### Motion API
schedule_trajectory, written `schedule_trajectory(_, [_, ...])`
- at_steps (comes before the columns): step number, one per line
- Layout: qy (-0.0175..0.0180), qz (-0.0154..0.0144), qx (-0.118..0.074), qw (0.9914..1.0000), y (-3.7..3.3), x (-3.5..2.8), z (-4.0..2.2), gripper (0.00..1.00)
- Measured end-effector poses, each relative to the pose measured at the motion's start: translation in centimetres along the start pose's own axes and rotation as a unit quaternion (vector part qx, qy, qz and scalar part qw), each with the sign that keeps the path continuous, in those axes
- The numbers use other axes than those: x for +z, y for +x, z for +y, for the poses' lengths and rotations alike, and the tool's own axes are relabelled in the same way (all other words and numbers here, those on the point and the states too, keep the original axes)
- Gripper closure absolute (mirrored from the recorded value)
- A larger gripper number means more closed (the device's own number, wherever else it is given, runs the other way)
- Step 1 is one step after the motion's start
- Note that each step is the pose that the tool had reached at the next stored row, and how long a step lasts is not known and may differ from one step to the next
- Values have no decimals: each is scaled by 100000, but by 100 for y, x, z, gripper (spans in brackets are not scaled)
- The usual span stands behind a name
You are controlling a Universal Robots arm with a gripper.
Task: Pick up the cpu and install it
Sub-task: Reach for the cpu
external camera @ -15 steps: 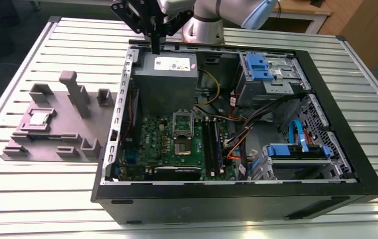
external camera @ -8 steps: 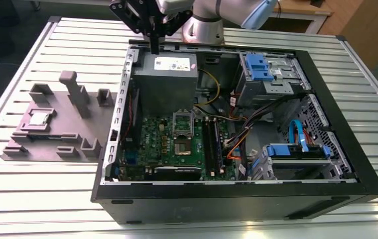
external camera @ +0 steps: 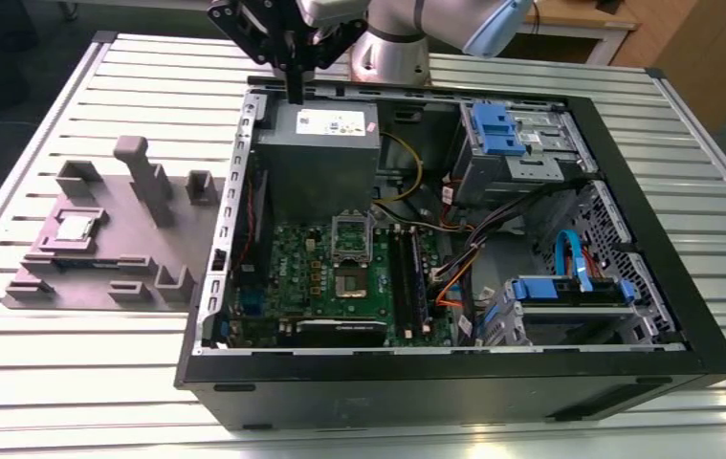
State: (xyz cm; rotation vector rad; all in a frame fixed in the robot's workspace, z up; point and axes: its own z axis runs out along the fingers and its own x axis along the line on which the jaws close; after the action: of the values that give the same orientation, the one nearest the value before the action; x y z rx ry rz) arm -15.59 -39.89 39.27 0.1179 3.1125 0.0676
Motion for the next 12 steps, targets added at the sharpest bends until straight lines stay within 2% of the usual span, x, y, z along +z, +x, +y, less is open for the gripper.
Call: schedule_trajectory(12, [-1, -1, -1, 100000, 26, 0, -2, 90])
